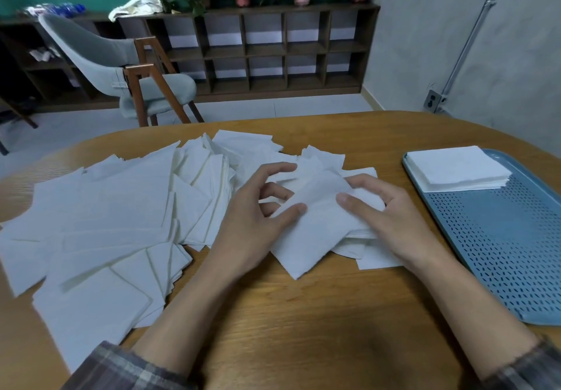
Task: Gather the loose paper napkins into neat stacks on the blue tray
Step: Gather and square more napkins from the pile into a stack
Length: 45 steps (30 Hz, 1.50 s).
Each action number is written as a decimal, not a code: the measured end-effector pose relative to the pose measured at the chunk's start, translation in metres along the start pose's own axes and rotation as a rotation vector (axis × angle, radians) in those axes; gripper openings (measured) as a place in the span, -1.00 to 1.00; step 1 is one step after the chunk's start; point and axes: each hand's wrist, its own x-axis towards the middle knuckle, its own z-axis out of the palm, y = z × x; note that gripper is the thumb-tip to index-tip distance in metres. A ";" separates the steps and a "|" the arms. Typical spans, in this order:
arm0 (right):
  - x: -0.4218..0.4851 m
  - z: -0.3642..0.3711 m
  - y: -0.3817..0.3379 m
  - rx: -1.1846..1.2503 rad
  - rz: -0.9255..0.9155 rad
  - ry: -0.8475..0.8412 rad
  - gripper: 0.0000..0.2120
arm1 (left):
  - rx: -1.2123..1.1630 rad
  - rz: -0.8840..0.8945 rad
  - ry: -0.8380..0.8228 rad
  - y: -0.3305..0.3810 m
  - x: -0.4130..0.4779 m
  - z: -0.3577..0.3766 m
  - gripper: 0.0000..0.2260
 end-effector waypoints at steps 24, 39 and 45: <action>-0.008 0.012 -0.007 0.023 -0.060 -0.206 -0.37 | 0.087 0.158 0.074 -0.004 0.002 0.000 -0.64; -0.001 -0.023 -0.009 0.394 0.050 -0.391 -0.32 | 0.004 -0.027 0.044 -0.010 0.003 0.006 -0.53; 0.001 -0.018 -0.005 0.173 0.051 -0.276 -0.75 | 0.039 0.072 0.011 -0.011 0.002 0.011 -0.50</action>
